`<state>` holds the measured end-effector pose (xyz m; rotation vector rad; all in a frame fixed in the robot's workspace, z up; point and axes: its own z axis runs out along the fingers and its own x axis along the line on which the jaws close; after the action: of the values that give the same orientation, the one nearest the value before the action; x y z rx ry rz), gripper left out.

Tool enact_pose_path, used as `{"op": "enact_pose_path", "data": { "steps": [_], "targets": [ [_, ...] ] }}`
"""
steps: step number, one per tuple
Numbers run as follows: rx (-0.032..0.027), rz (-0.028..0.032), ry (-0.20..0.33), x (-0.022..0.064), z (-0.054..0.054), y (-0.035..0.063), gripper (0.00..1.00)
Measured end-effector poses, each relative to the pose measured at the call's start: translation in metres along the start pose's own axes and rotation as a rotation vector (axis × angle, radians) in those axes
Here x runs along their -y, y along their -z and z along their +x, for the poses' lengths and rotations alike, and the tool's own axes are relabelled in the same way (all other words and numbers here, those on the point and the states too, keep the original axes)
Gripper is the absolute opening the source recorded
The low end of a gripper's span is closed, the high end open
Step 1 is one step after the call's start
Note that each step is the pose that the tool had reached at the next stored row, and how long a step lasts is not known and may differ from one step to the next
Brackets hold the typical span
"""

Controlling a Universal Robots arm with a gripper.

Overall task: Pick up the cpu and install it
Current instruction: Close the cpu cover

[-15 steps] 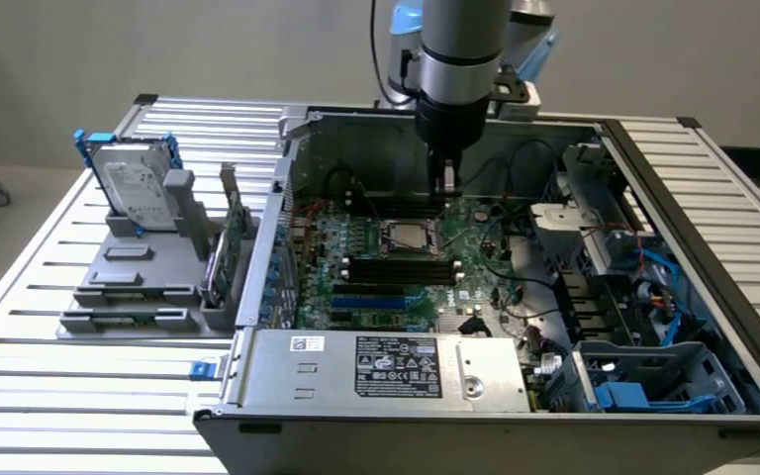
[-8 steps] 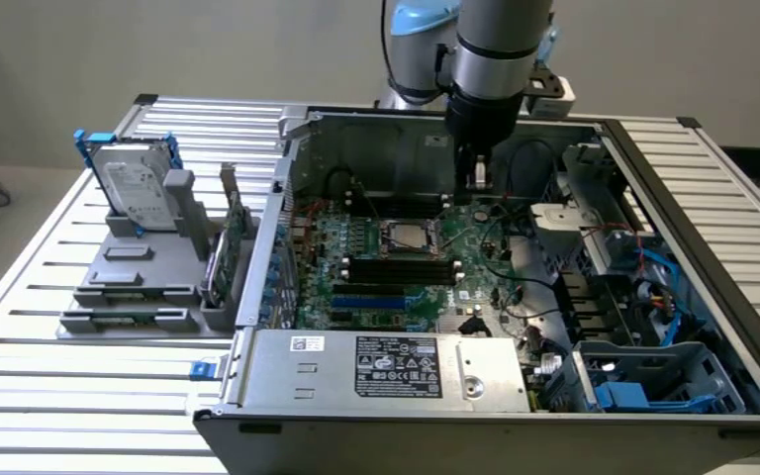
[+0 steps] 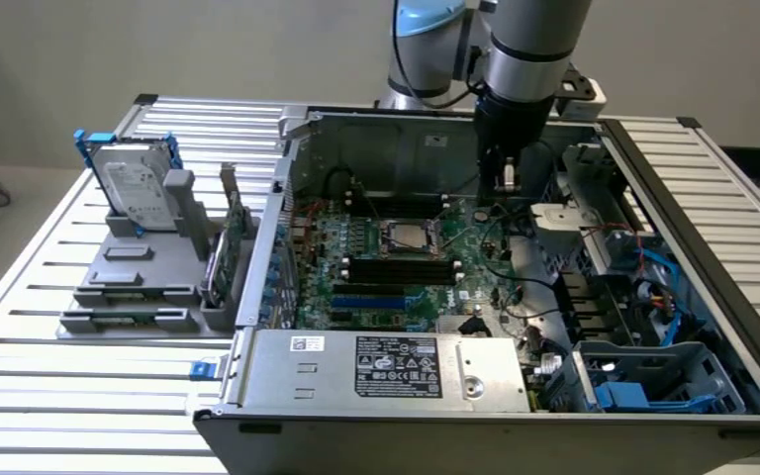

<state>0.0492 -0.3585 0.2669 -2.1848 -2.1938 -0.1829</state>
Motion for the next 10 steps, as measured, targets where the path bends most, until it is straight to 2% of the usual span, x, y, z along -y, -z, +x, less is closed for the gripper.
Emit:
{"op": "enact_pose_path", "data": {
  "steps": [10],
  "targets": [
    [0.0000,-0.0001,0.000,0.0003,-0.002,-0.0180,0.11]
  ]
}}
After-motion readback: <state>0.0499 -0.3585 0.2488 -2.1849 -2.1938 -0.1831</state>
